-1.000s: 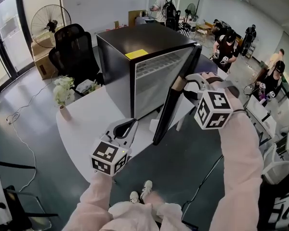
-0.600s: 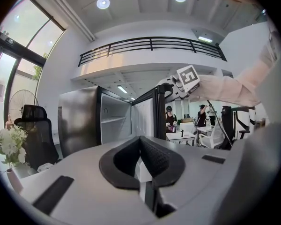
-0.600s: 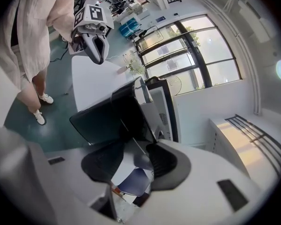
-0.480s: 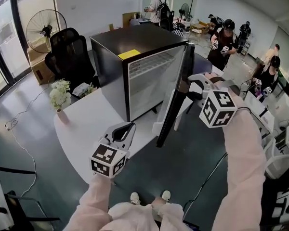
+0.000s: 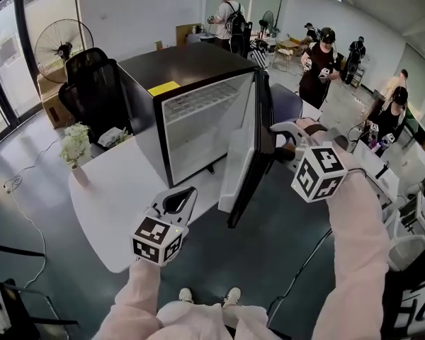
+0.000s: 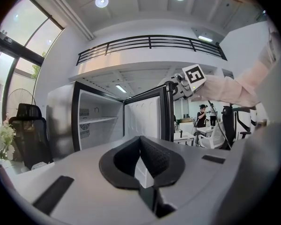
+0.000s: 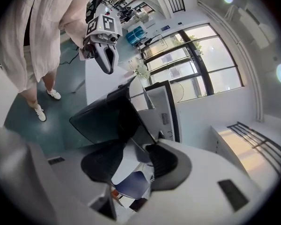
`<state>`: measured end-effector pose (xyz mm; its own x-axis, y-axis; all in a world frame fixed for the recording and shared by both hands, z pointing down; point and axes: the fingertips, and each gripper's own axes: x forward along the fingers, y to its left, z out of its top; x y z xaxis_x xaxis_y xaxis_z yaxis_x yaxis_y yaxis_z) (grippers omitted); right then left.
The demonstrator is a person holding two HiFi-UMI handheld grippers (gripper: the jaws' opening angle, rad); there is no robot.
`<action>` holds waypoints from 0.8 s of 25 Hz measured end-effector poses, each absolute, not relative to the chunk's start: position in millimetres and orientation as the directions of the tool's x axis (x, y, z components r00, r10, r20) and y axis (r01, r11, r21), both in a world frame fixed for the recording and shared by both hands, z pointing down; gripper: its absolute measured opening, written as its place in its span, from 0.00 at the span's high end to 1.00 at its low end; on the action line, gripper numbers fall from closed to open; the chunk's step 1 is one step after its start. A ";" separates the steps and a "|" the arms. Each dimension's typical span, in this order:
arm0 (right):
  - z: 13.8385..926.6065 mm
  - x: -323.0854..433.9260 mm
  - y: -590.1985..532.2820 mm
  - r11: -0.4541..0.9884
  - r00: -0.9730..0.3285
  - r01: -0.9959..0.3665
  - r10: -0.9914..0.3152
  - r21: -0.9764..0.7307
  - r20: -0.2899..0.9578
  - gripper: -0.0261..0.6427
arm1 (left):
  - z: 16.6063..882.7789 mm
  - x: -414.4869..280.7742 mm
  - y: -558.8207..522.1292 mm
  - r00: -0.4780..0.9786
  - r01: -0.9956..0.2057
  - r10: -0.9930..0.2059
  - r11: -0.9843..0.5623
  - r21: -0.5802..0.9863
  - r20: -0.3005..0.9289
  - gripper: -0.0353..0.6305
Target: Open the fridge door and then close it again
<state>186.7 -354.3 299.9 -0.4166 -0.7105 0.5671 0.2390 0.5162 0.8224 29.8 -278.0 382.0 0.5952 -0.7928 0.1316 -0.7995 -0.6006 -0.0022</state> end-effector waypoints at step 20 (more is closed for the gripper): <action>299.4 260.5 -349.8 0.470 -0.535 0.318 -0.628 0.823 0.566 0.71 | 387.9 108.3 -281.9 0.518 -0.853 -0.845 -0.522 0.006 0.129 0.93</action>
